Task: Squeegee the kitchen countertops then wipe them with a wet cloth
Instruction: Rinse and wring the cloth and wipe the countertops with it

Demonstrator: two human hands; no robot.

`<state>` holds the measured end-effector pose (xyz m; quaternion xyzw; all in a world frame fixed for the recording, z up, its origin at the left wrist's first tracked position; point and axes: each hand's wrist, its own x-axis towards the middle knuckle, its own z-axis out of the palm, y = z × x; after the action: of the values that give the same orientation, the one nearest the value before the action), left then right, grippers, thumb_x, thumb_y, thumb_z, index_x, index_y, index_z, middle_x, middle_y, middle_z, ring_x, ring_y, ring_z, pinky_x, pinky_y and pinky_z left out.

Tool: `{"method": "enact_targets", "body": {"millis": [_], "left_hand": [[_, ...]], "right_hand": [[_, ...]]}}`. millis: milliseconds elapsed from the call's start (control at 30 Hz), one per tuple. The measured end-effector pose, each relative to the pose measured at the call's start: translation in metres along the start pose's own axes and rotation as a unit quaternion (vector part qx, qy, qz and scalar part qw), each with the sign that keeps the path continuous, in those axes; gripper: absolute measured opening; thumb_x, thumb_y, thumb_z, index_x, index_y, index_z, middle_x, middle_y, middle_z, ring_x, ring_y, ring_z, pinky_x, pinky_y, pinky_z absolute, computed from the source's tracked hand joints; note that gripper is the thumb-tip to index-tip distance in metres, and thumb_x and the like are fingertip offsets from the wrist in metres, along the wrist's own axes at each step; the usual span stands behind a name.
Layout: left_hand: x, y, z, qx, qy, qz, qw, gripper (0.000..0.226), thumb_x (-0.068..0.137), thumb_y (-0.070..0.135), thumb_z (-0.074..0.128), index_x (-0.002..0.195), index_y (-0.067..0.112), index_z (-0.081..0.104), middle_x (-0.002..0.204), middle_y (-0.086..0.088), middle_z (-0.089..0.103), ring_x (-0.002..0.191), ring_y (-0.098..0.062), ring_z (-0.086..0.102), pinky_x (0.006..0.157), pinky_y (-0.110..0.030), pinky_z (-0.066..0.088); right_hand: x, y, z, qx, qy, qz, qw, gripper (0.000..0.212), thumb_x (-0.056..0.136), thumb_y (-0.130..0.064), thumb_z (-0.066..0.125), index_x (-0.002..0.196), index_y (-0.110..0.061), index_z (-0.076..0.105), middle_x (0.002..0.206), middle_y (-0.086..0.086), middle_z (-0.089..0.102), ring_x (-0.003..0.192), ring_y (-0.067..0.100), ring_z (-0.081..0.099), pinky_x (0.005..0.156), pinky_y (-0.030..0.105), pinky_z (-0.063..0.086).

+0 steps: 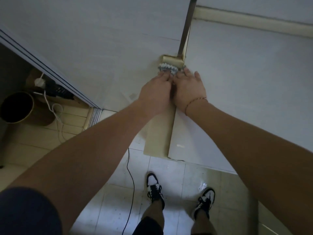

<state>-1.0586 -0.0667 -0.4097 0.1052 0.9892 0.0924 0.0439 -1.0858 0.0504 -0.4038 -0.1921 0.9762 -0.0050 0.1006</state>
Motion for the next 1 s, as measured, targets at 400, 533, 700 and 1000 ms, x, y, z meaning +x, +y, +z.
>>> {"method": "enact_targets", "body": {"millis": [400,533,700,1000], "left_hand": [[-0.222,0.035,0.020,-0.047,-0.015,0.018,0.999,0.068,0.085,0.044,0.050,0.143,0.009,0.044,0.150,-0.005,0.039,0.139,-0.022,0.037,0.112,-0.035,0.030],[-0.219,0.051,0.011,-0.052,0.002,-0.021,0.998,0.057,0.080,0.052,0.052,0.124,0.016,0.059,0.126,0.001,0.060,0.117,-0.020,0.057,0.101,-0.033,0.041],[-0.168,0.106,-0.027,-0.100,-0.027,0.045,0.994,0.023,0.080,0.046,0.057,0.085,0.025,0.061,0.086,0.010,0.057,0.079,-0.010,0.052,0.066,-0.023,0.044],[-0.046,0.364,0.016,-0.457,-0.269,-0.040,0.847,0.012,0.080,0.016,0.075,0.073,0.017,0.066,0.063,0.008,0.060,0.060,-0.005,0.055,0.059,-0.021,0.045]], "right_hand": [[-0.196,-0.051,0.019,-0.002,-0.070,-0.154,0.986,0.064,0.095,-0.031,0.035,0.152,-0.007,0.021,0.158,0.013,0.024,0.148,0.035,0.009,0.114,0.054,-0.008],[-0.194,-0.037,0.002,0.059,-0.066,-0.187,0.978,0.042,0.096,-0.025,0.044,0.136,-0.011,0.050,0.144,0.010,0.048,0.141,0.028,0.030,0.119,0.050,0.003],[-0.216,0.050,-0.025,0.330,-0.034,-0.128,0.935,0.022,0.090,-0.020,0.055,0.106,-0.009,0.066,0.102,0.013,0.070,0.092,0.029,0.062,0.079,0.029,0.042],[-0.357,0.279,0.011,0.554,0.185,0.316,0.747,0.026,0.069,-0.009,0.079,0.088,-0.022,0.068,0.080,-0.006,0.070,0.075,0.014,0.066,0.069,0.025,0.049]]}}
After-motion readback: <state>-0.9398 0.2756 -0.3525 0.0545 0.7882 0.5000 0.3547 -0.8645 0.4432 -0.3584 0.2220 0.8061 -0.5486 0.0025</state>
